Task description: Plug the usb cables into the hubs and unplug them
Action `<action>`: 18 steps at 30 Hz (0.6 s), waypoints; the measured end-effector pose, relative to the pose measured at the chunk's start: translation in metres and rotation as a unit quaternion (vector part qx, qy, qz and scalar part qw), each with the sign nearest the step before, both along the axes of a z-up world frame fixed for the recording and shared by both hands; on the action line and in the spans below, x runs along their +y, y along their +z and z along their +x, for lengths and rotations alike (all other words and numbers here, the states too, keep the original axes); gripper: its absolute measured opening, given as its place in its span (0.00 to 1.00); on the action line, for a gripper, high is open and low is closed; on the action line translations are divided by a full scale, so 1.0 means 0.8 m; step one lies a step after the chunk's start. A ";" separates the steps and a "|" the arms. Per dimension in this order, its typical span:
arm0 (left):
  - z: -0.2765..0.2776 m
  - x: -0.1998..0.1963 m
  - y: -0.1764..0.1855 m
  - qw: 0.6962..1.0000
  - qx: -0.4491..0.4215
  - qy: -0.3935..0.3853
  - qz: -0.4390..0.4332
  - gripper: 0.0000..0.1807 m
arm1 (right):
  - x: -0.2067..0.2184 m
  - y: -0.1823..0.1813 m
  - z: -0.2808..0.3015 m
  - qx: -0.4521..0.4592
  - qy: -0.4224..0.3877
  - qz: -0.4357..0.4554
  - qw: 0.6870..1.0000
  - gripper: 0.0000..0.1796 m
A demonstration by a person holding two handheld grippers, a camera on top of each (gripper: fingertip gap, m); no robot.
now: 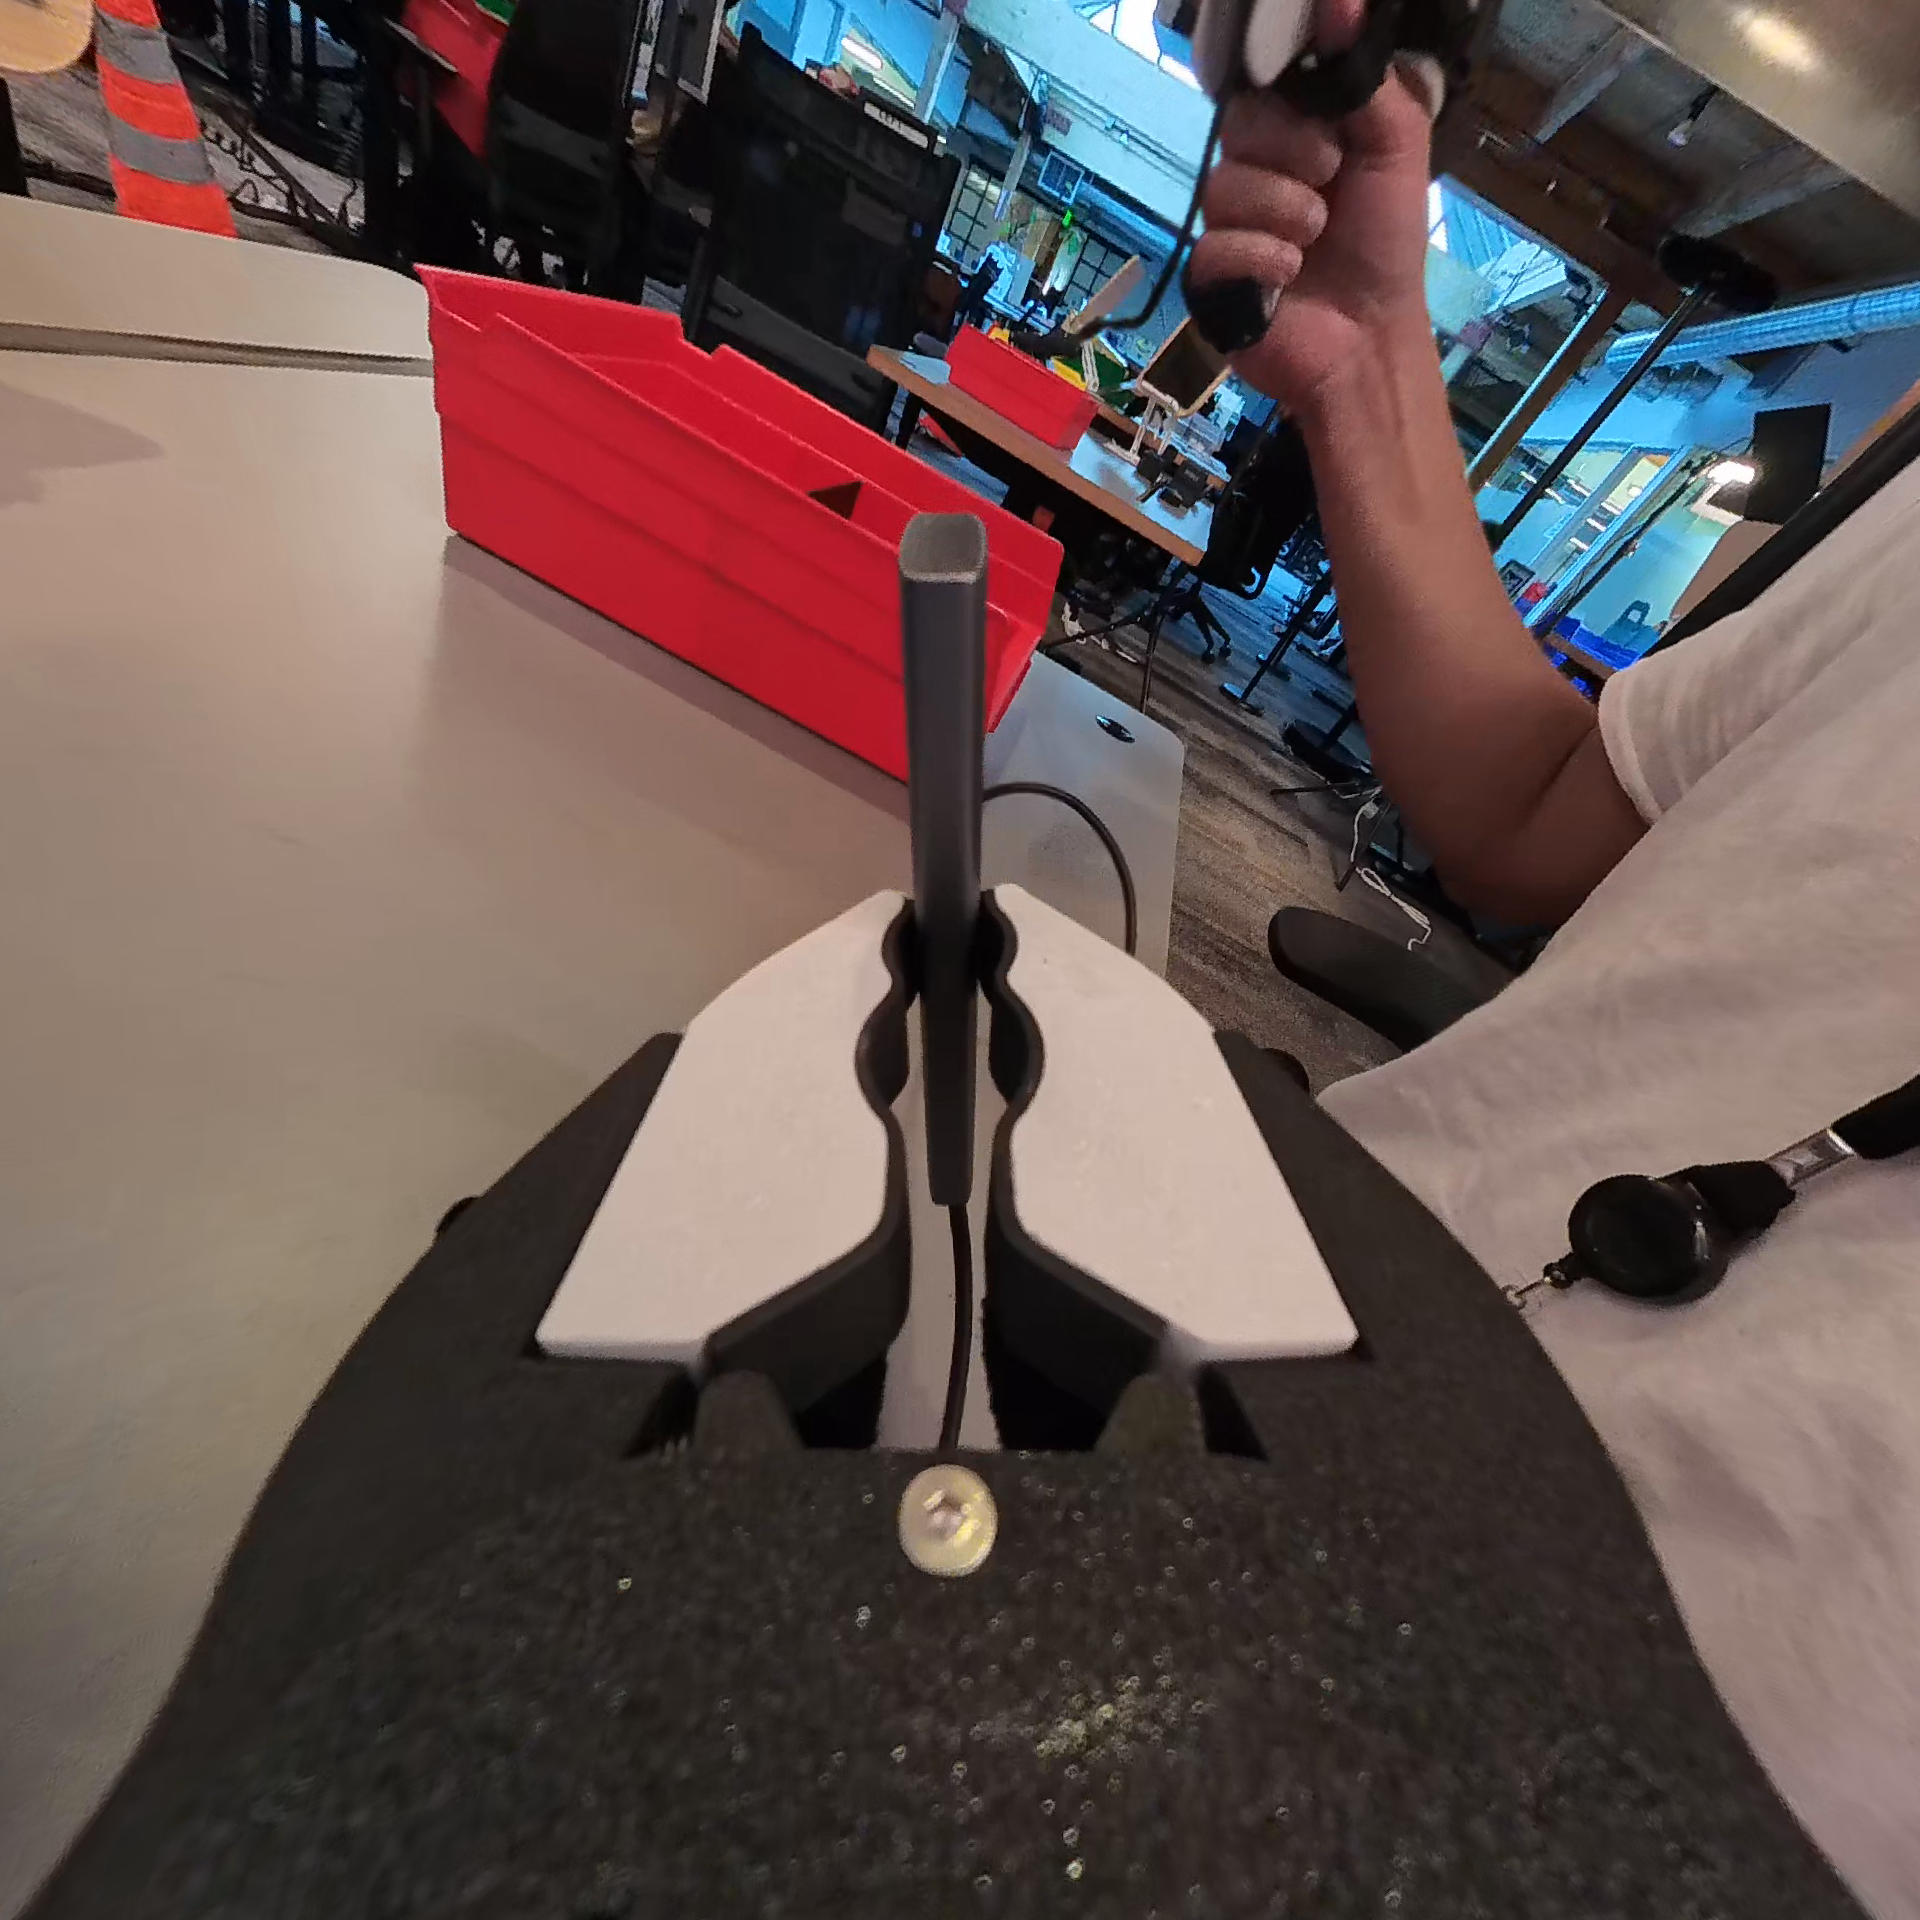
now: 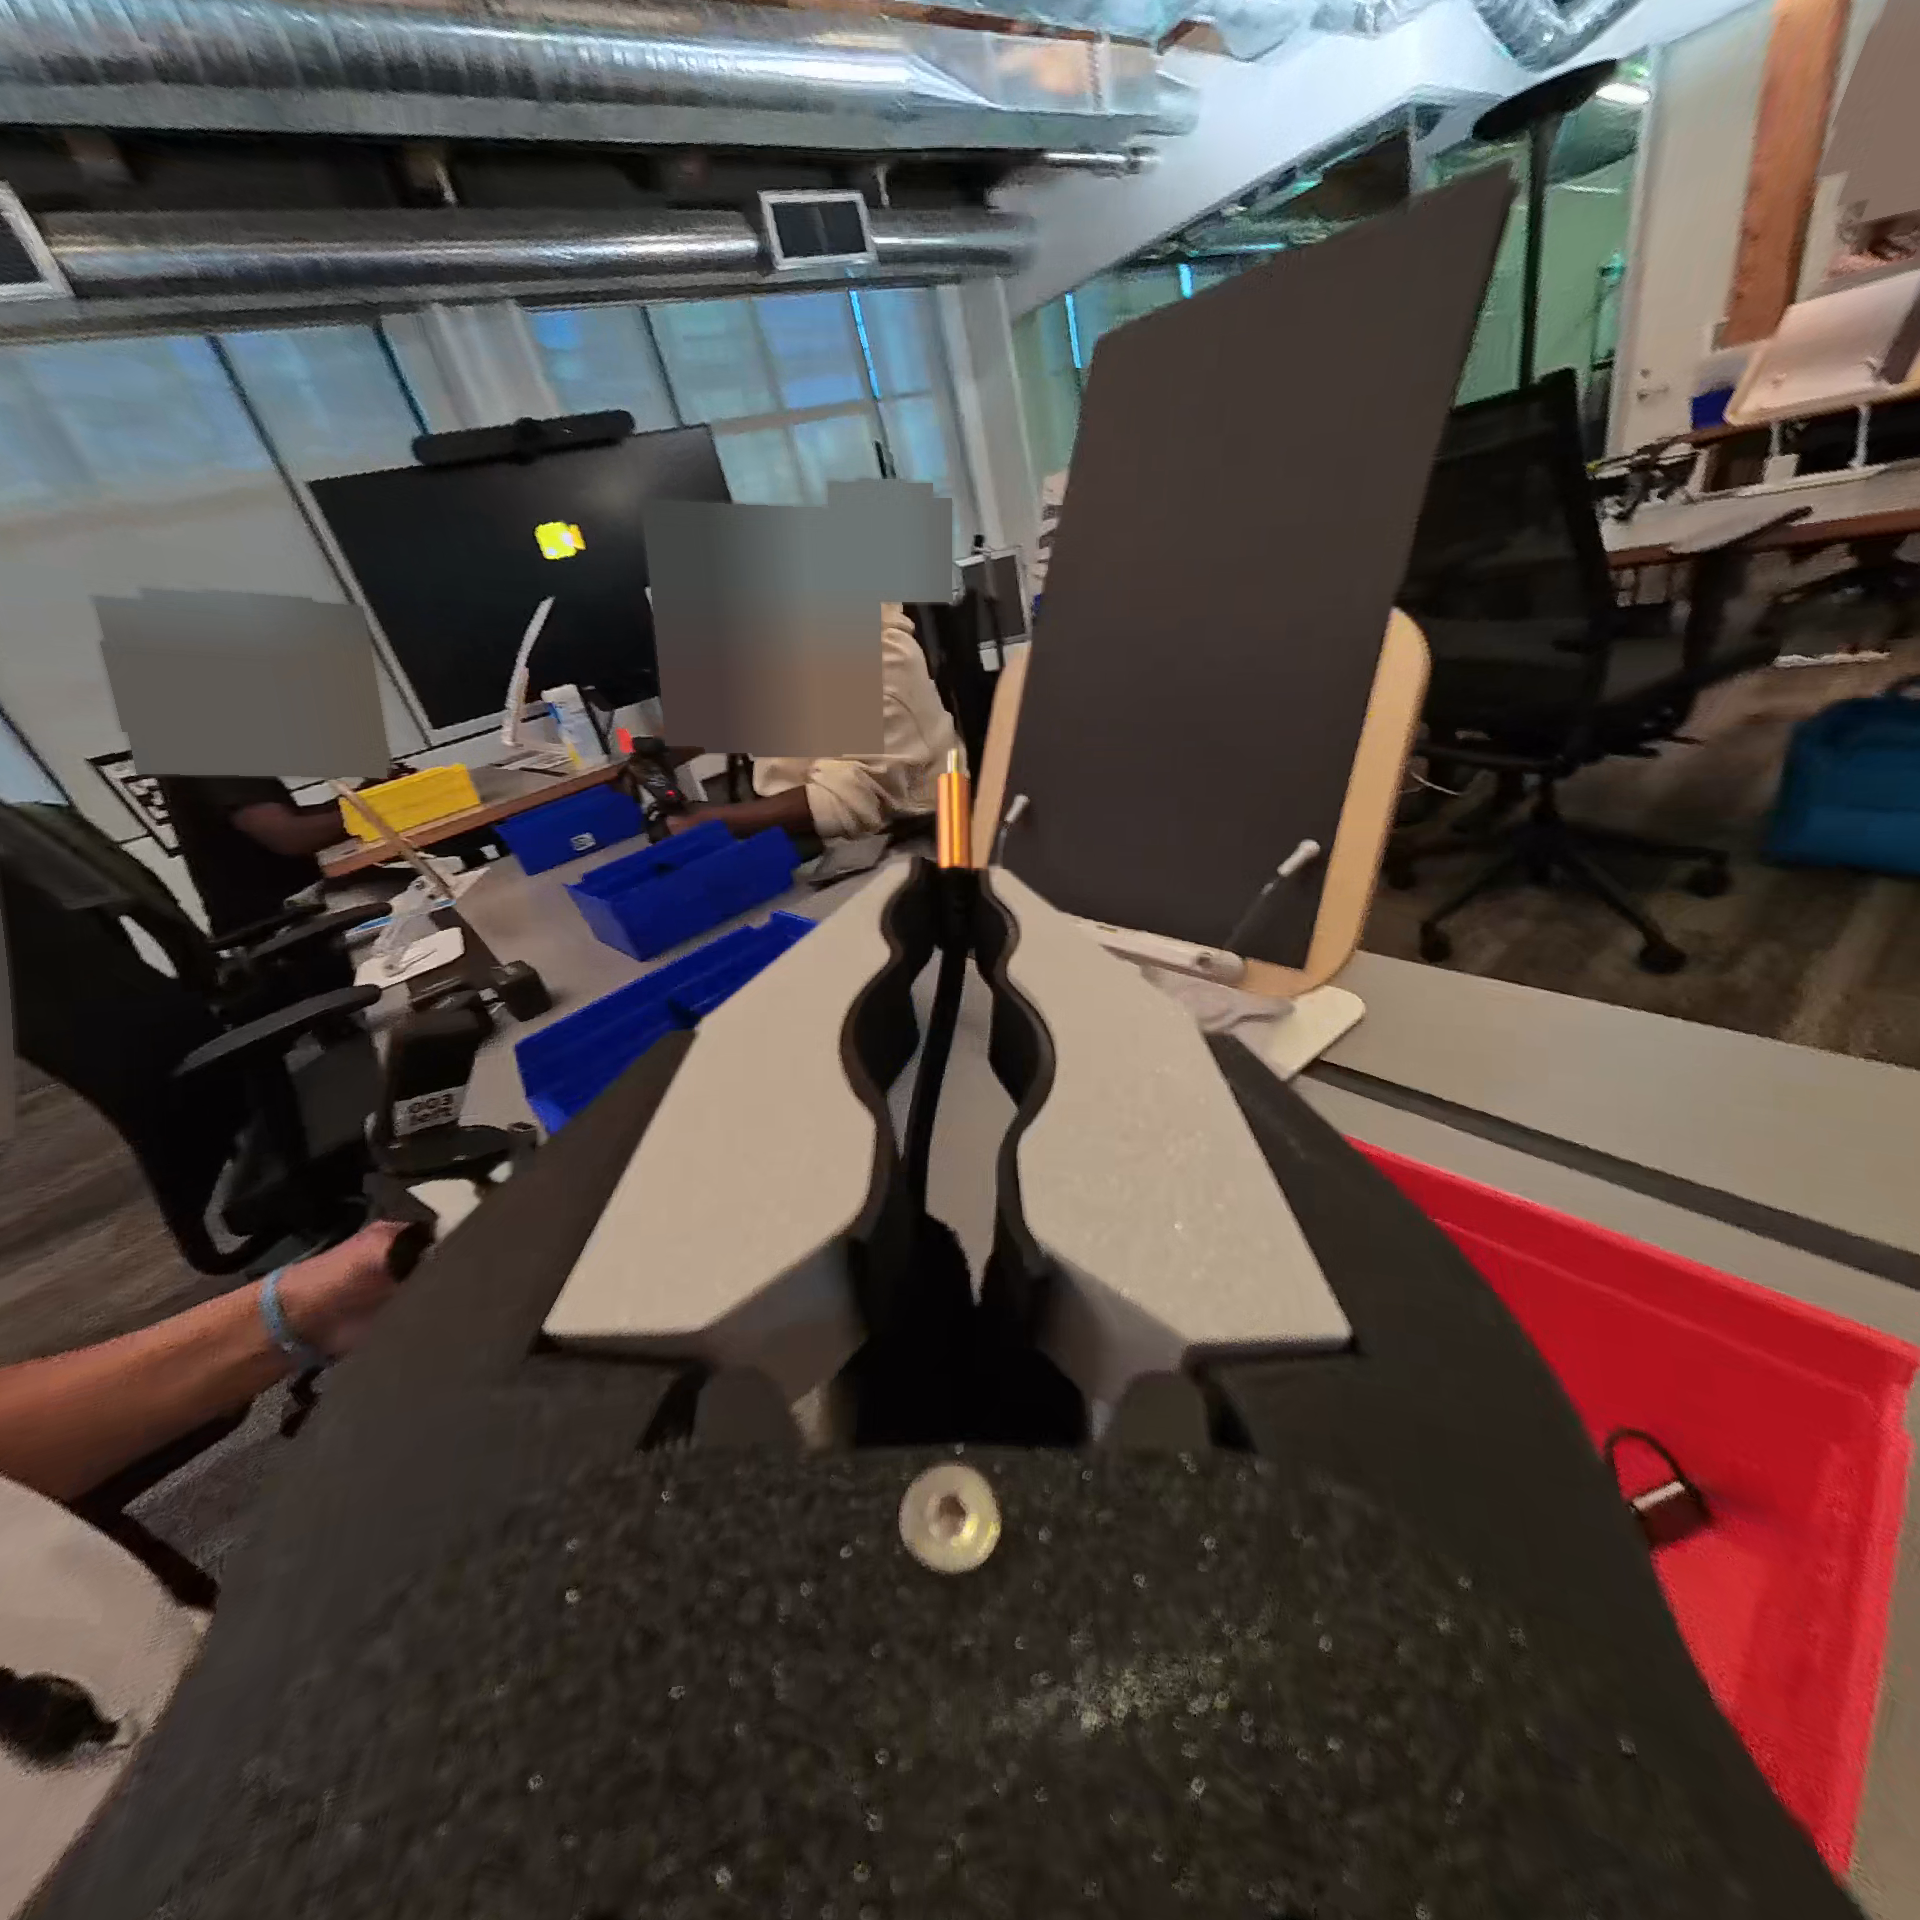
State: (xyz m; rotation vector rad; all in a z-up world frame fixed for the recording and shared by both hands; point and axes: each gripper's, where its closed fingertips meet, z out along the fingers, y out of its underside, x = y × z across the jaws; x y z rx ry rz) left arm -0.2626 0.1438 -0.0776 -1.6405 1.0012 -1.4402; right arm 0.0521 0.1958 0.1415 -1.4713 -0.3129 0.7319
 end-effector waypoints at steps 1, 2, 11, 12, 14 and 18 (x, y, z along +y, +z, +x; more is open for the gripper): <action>0.001 0.000 0.000 1.000 -0.001 -0.001 -0.002 0.05 | 0.006 -0.007 0.004 -0.001 -0.011 -0.006 1.000 0.03; 0.001 0.000 -0.001 1.000 -0.002 -0.002 -0.004 0.05 | 0.011 -0.013 0.009 -0.005 -0.023 -0.013 1.000 0.03; 0.003 -0.001 -0.008 1.000 0.013 -0.009 -0.005 0.05 | 0.052 -0.129 0.039 -0.097 -0.119 -0.119 0.981 0.03; 0.003 -0.002 -0.009 1.000 0.015 -0.010 -0.004 0.05 | 0.056 -0.162 0.051 -0.138 -0.148 -0.150 0.968 0.03; 0.004 -0.003 -0.011 1.000 0.020 -0.011 -0.002 0.05 | 0.055 -0.228 0.070 -0.207 -0.185 -0.219 0.935 0.03; 0.002 -0.002 -0.011 1.000 0.019 -0.008 -0.007 0.05 | 0.019 -0.345 0.088 -0.329 -0.189 -0.373 0.847 0.03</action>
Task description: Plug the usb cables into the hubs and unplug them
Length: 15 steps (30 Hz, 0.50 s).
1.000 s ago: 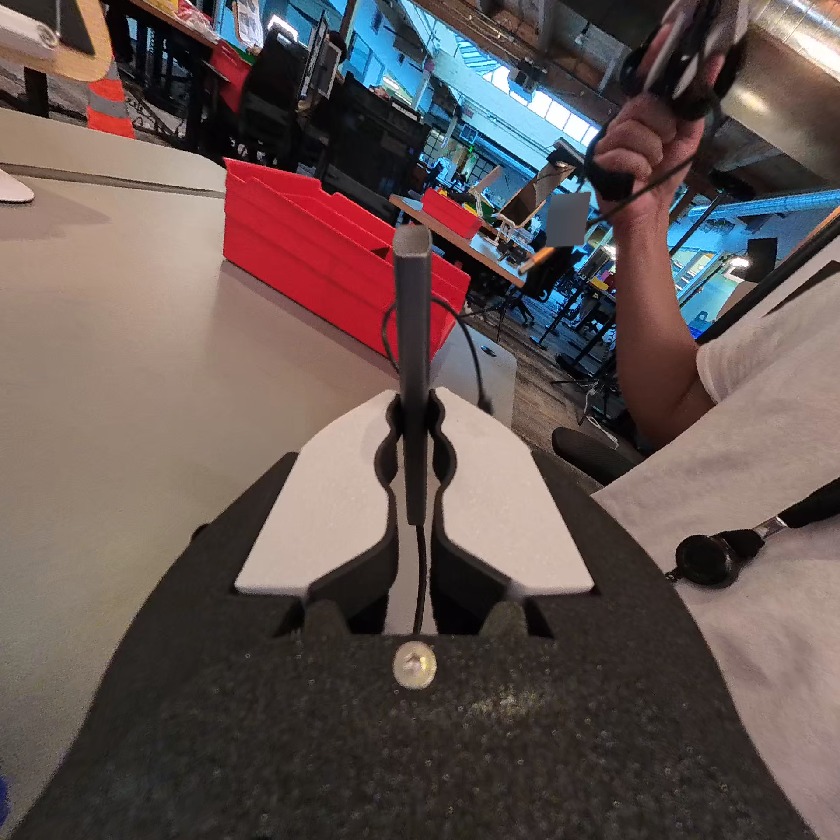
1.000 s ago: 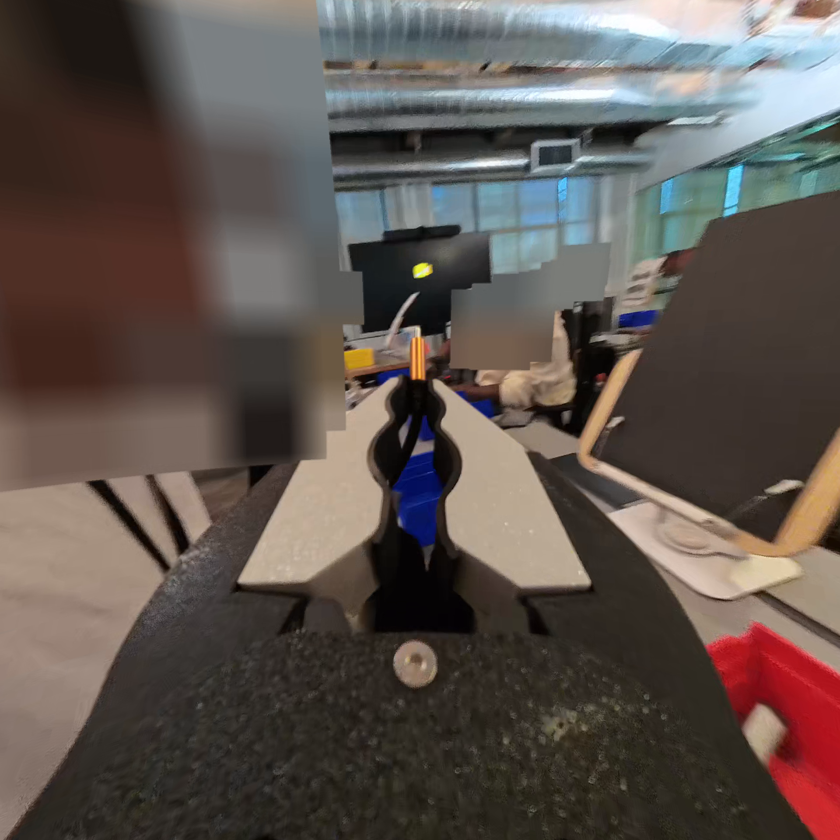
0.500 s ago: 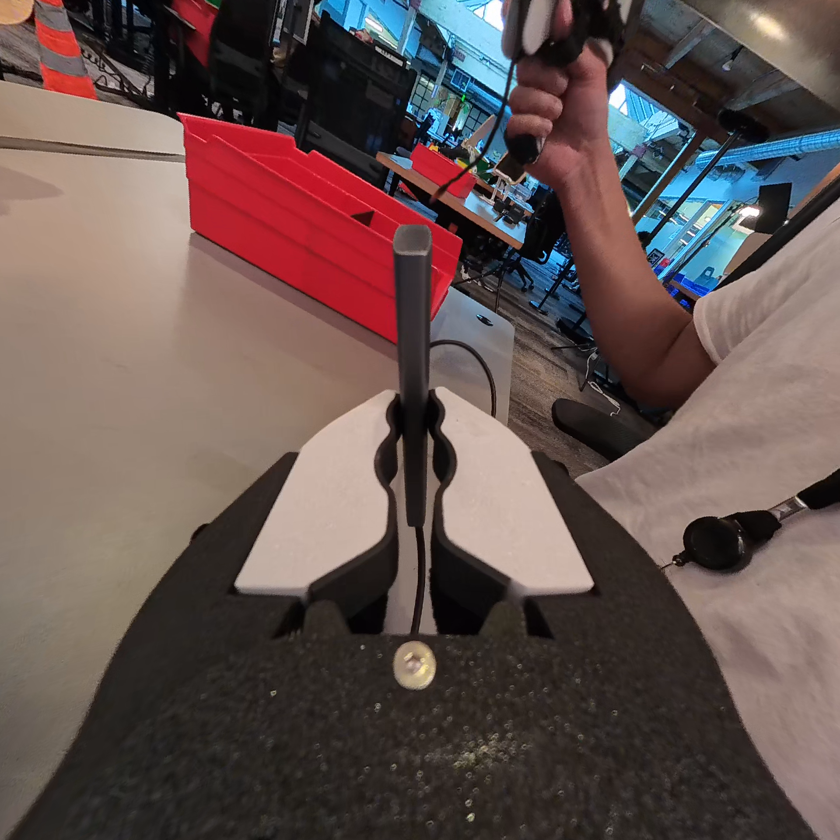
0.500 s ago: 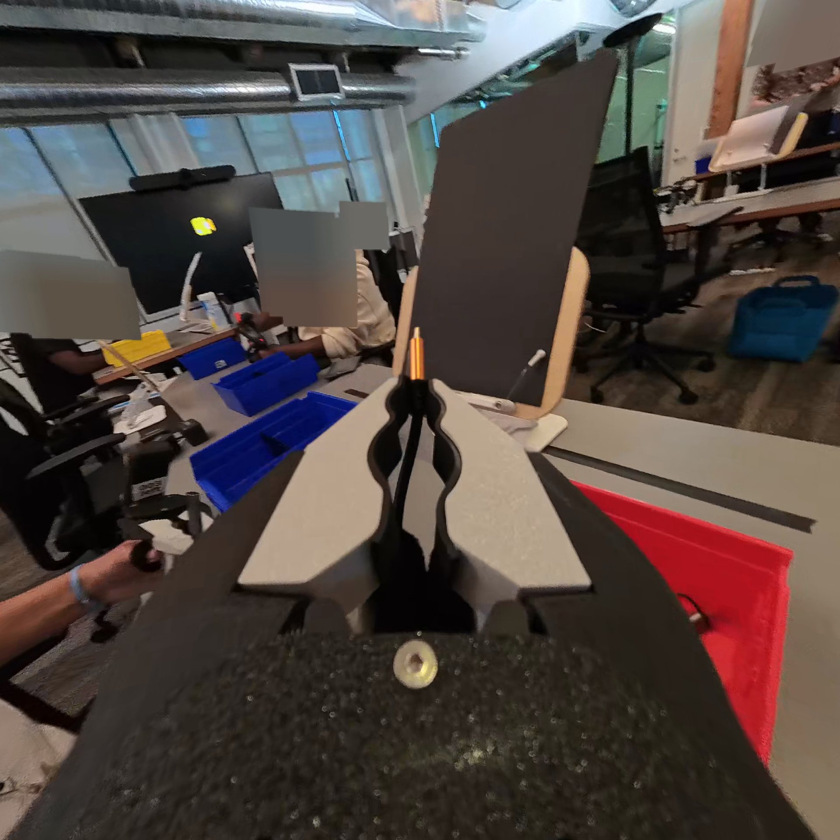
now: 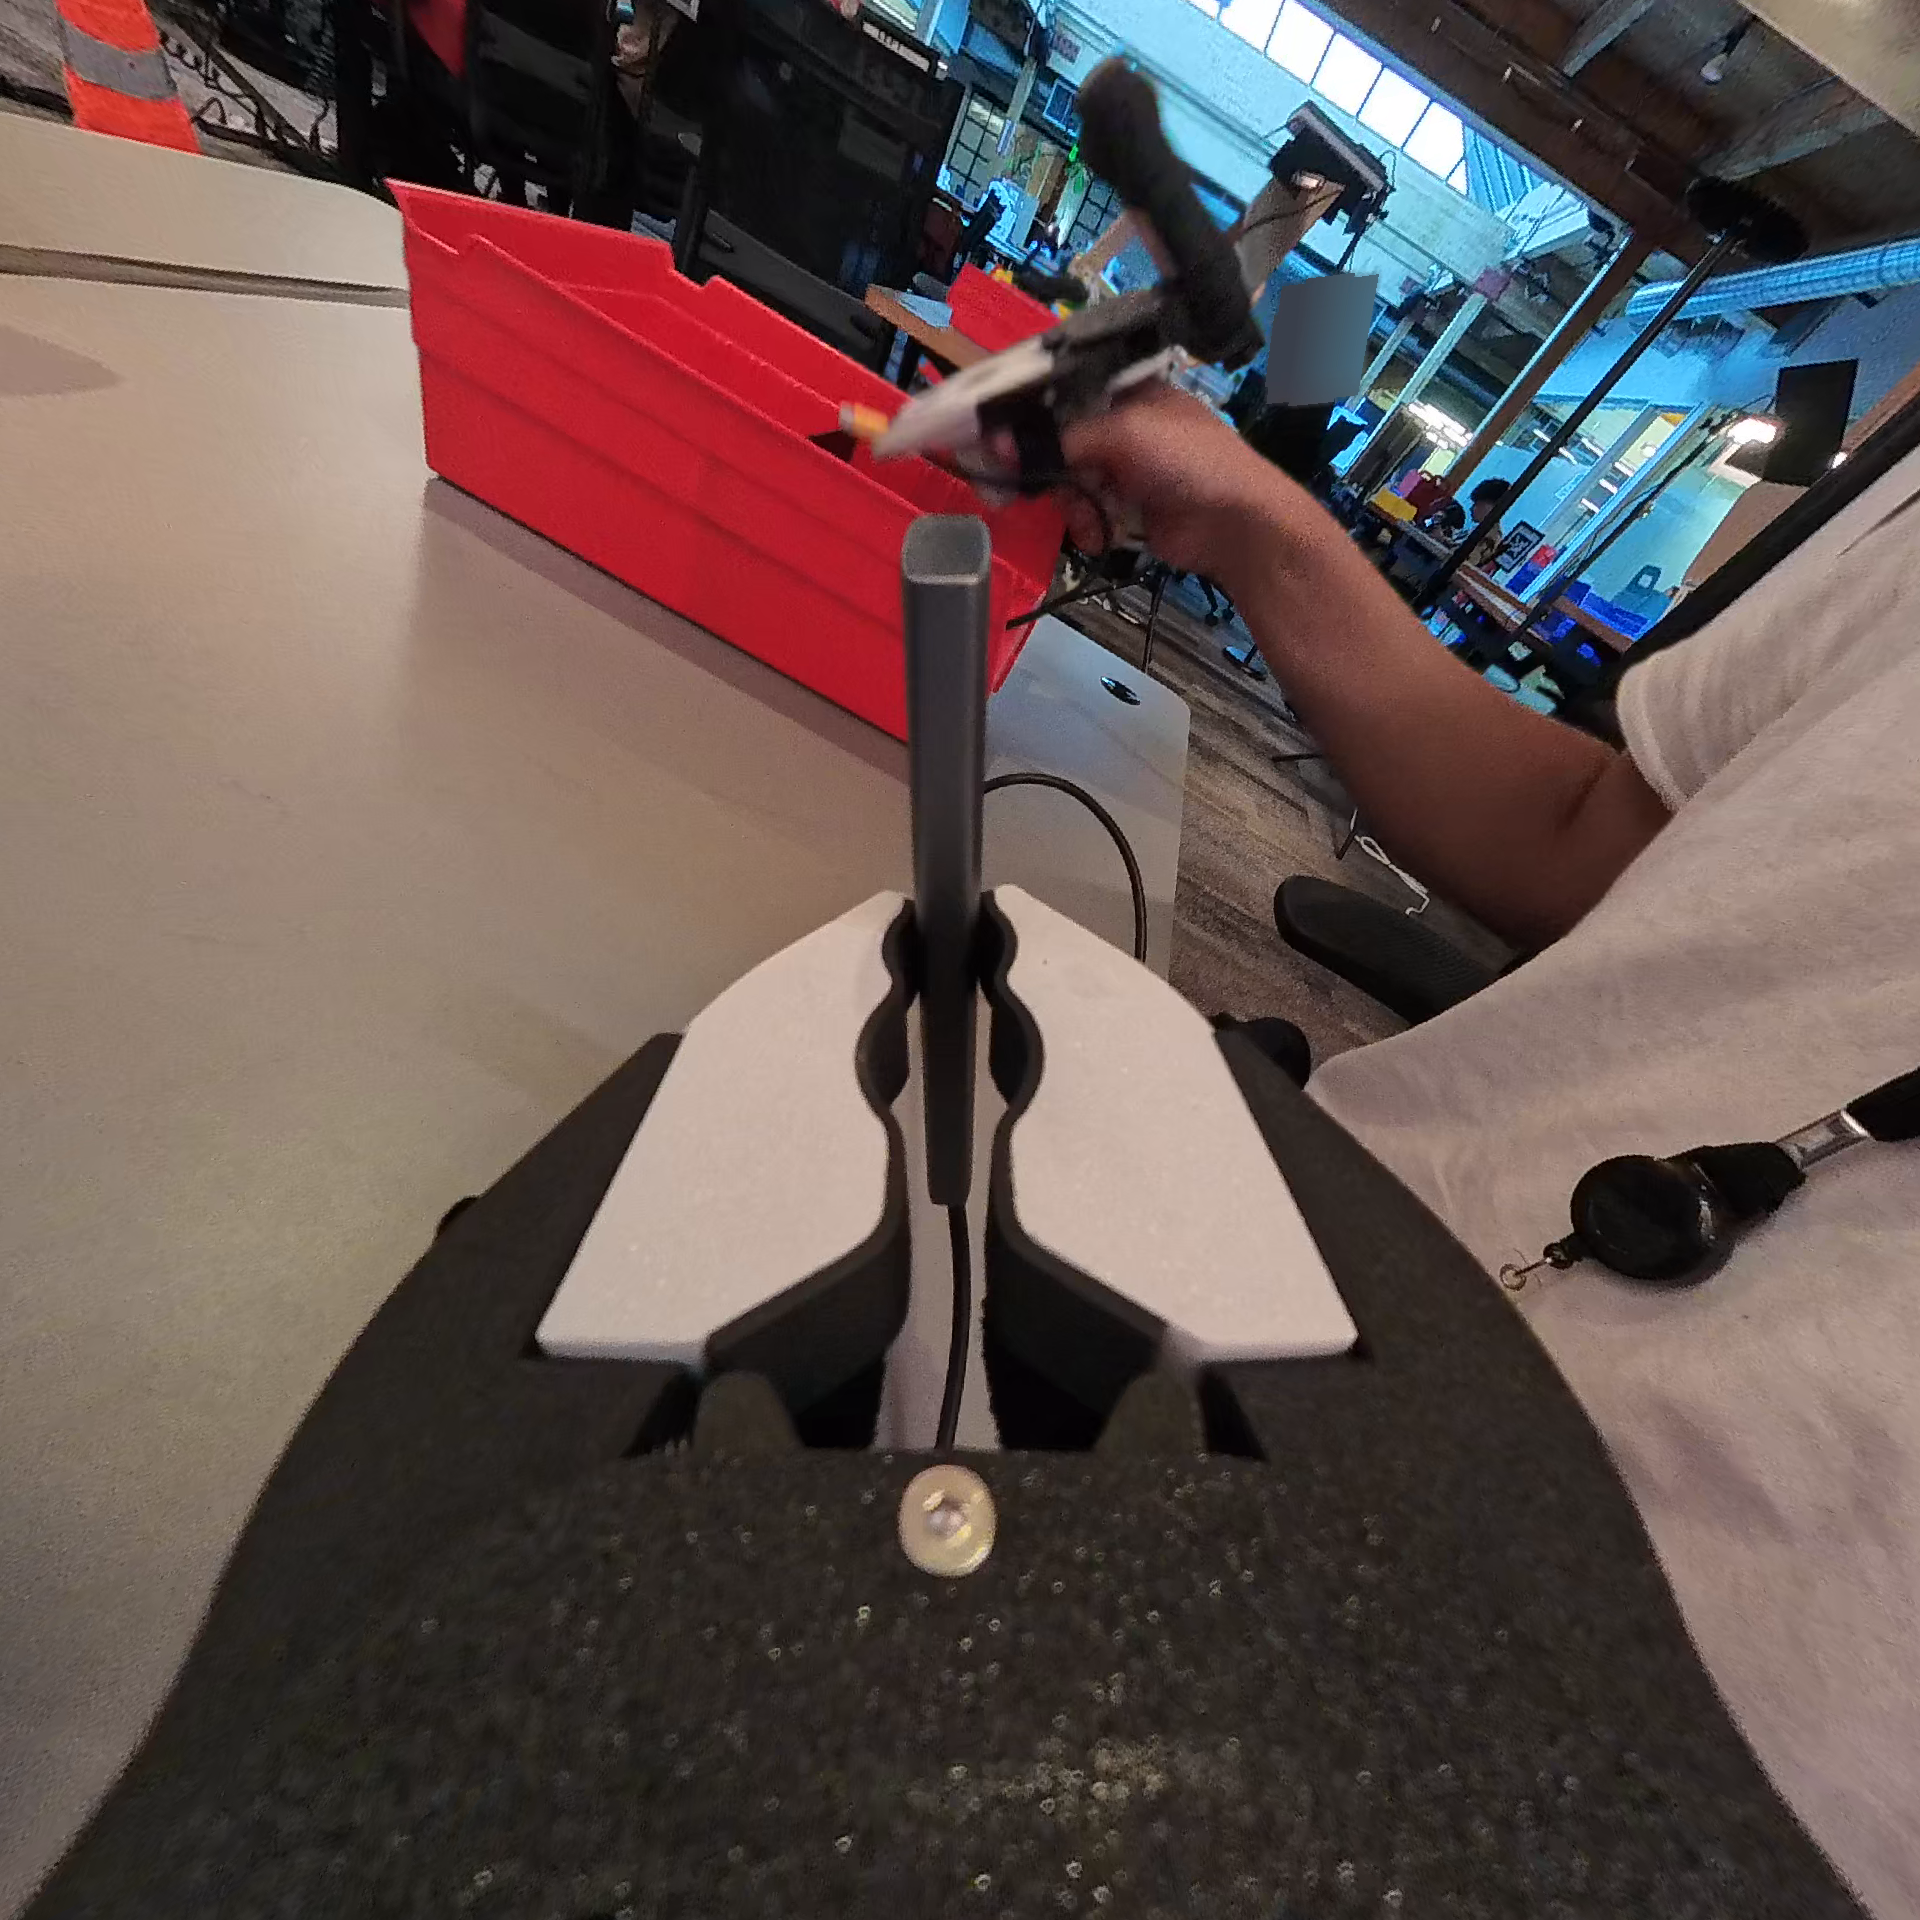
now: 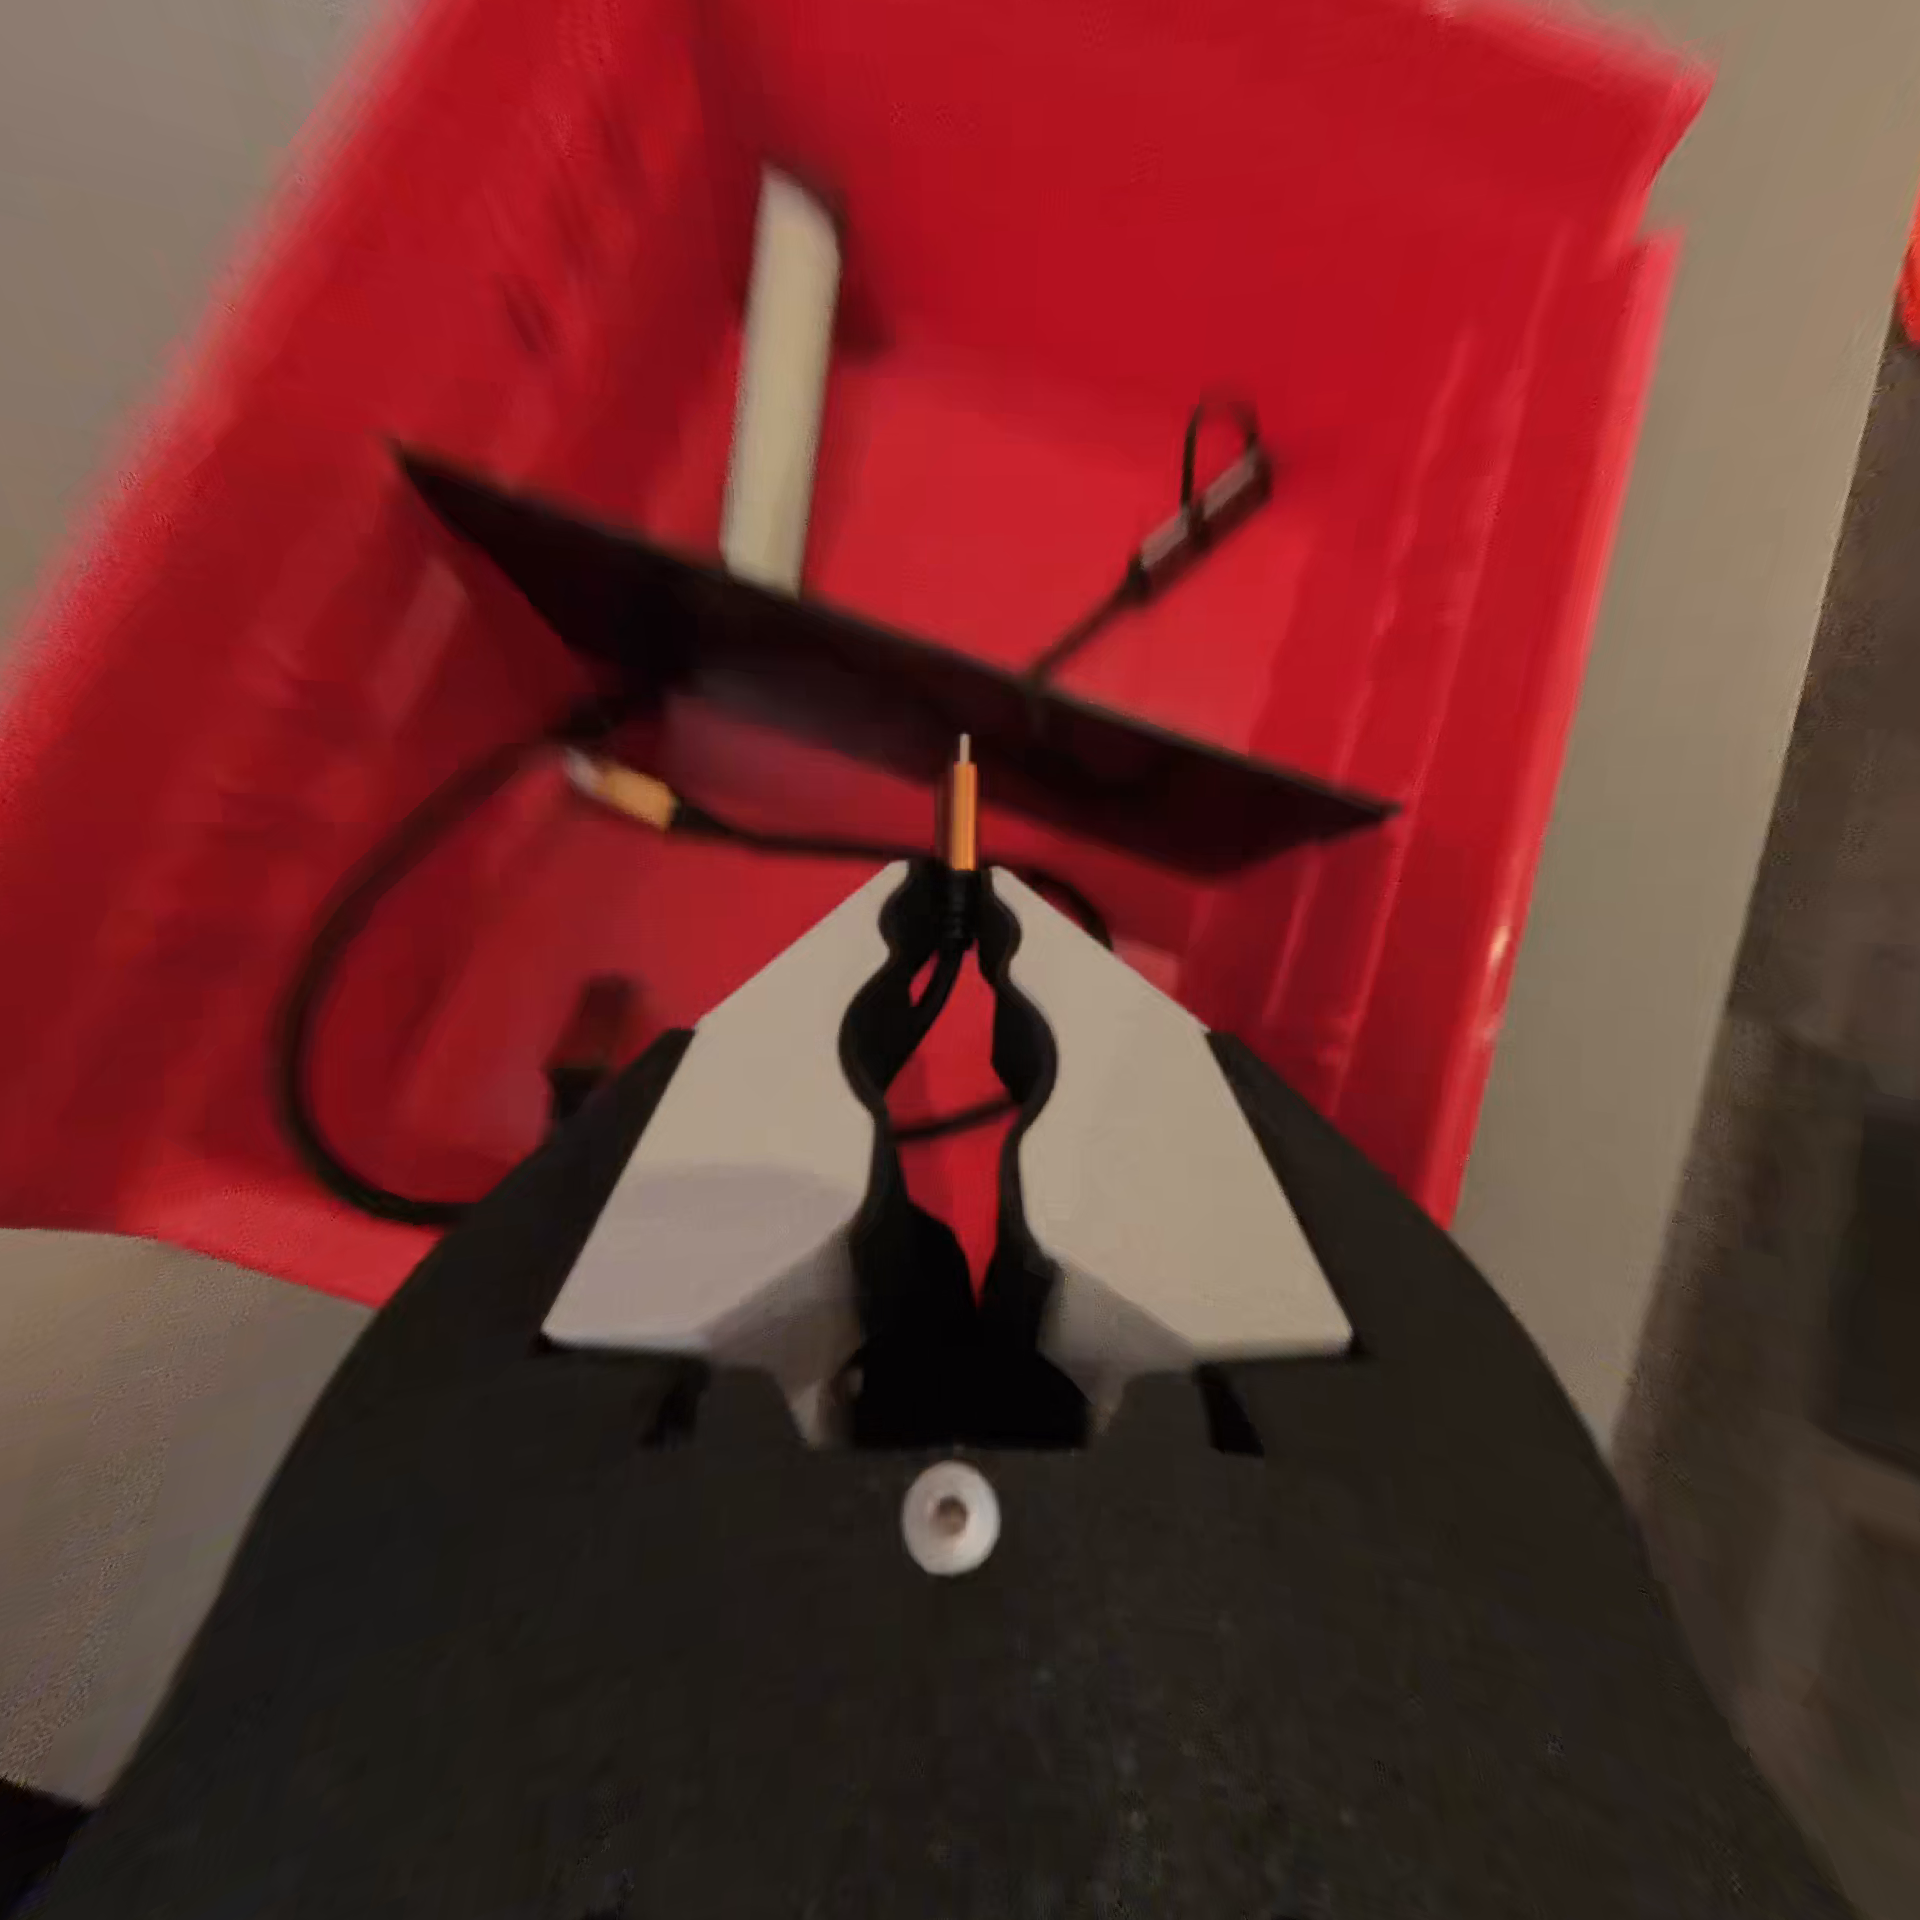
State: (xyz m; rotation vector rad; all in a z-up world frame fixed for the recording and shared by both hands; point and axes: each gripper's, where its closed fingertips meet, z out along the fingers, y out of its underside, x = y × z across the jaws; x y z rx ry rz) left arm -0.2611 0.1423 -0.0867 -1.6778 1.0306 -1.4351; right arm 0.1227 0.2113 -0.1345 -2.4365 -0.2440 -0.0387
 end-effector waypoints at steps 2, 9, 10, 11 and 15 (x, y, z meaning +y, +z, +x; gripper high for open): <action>0.000 0.001 0.001 1.000 -0.005 0.000 -0.004 0.05 | -0.013 -0.035 0.011 -0.068 0.005 -0.067 0.995 0.04; 0.009 -0.003 0.002 1.000 -0.003 -0.014 -0.002 0.05 | 0.000 -0.045 -0.037 -0.151 0.284 -0.160 0.933 0.05; 0.009 -0.005 0.002 1.000 -0.001 -0.014 -0.001 0.05 | 0.001 -0.043 -0.032 -0.198 0.330 -0.166 0.908 0.06; 0.010 -0.006 0.002 1.000 -0.001 -0.013 0.000 0.05 | 0.011 -0.038 -0.022 -0.242 0.352 -0.159 0.890 0.07; 0.008 -0.009 0.003 1.000 0.002 -0.009 0.005 0.05 | 0.013 -0.022 0.013 -0.240 0.329 -0.229 0.884 0.12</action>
